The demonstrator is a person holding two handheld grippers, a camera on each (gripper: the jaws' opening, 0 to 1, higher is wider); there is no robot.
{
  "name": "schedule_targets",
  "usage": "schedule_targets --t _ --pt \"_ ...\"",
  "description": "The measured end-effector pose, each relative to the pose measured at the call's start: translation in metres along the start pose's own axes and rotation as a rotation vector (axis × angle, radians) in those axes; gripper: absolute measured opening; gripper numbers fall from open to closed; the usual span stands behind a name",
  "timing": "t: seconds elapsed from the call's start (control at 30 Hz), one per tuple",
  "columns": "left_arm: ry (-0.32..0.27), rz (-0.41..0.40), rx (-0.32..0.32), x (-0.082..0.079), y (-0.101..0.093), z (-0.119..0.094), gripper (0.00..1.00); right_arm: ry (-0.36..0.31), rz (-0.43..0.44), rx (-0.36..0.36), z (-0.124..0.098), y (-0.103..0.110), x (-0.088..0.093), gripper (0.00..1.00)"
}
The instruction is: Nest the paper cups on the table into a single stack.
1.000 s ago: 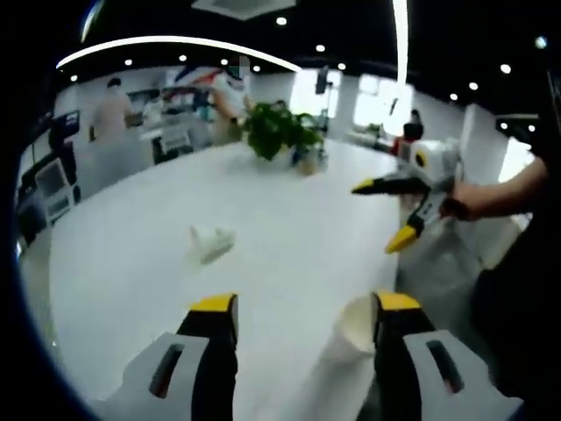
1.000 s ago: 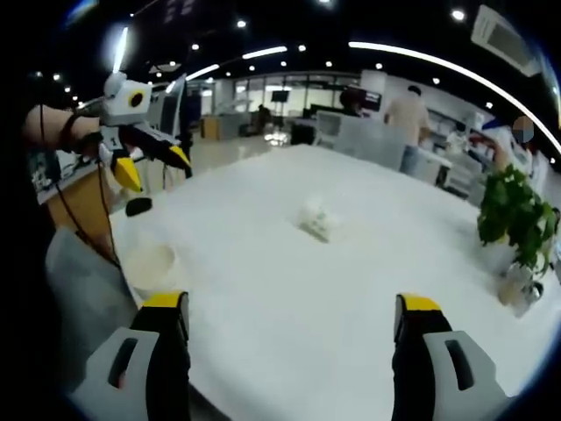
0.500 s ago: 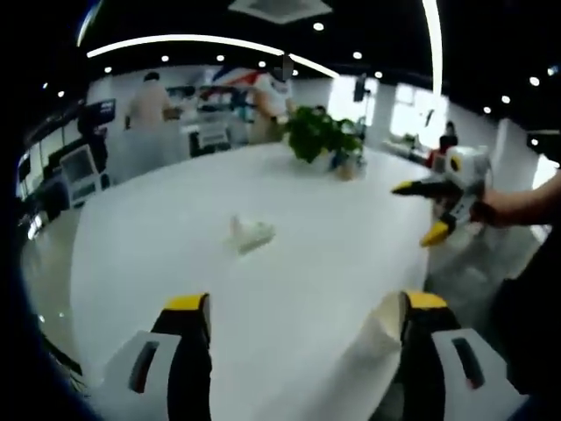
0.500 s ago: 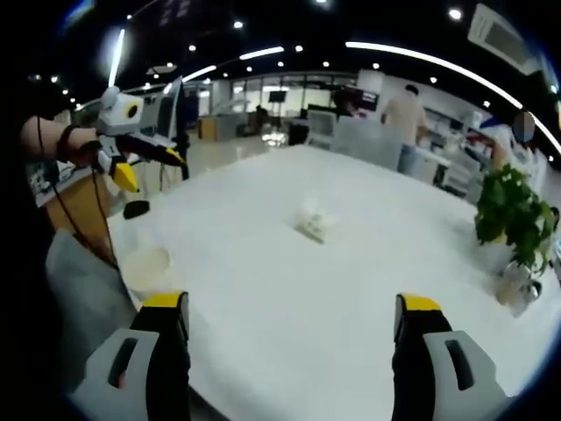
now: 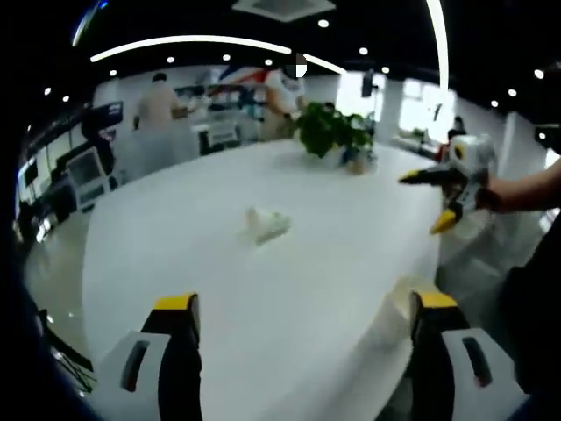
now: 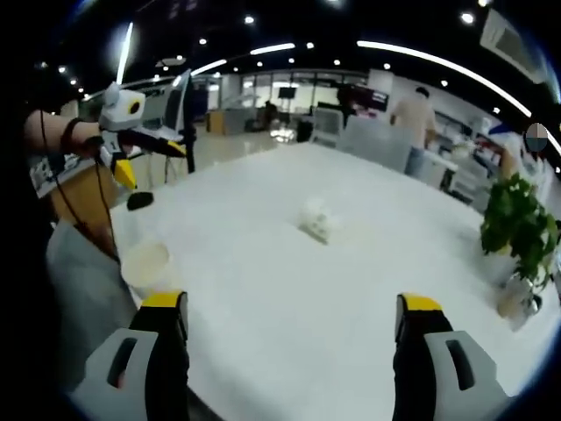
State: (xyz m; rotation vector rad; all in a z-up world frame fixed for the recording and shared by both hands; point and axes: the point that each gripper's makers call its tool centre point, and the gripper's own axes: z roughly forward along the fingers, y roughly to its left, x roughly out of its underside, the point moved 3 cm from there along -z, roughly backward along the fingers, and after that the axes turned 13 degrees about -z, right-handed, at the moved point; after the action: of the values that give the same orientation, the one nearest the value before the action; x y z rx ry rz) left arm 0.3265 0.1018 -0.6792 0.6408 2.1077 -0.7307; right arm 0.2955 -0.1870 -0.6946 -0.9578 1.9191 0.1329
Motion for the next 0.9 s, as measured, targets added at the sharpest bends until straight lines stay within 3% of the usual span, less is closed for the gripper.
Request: schedule_targets --t 0.17,0.27,0.37,0.6,0.7,0.9 --pt "0.004 -0.003 -0.005 0.002 0.001 0.001 0.99 -0.001 -0.047 -0.03 0.011 -0.011 -0.009 0.96" --pt "0.006 0.024 -0.026 0.003 0.006 0.0 0.99 0.012 -0.157 -0.059 0.022 -0.022 -0.019 0.96" --pt "-0.001 -0.003 -0.037 0.005 0.01 -0.001 0.99 0.018 -0.251 -0.094 0.034 -0.036 -0.033 0.96" --pt "0.023 0.012 -0.043 0.009 0.014 0.002 0.99 0.044 -0.4 -0.181 0.067 -0.056 -0.053 0.98" --pt "-0.006 -0.03 -0.043 0.004 0.015 0.002 0.99 0.05 -0.423 -0.199 0.081 -0.061 -0.056 0.98" --pt "0.012 -0.009 -0.061 0.005 0.016 0.009 0.99 0.054 -0.411 -0.249 0.114 -0.07 -0.06 0.95"
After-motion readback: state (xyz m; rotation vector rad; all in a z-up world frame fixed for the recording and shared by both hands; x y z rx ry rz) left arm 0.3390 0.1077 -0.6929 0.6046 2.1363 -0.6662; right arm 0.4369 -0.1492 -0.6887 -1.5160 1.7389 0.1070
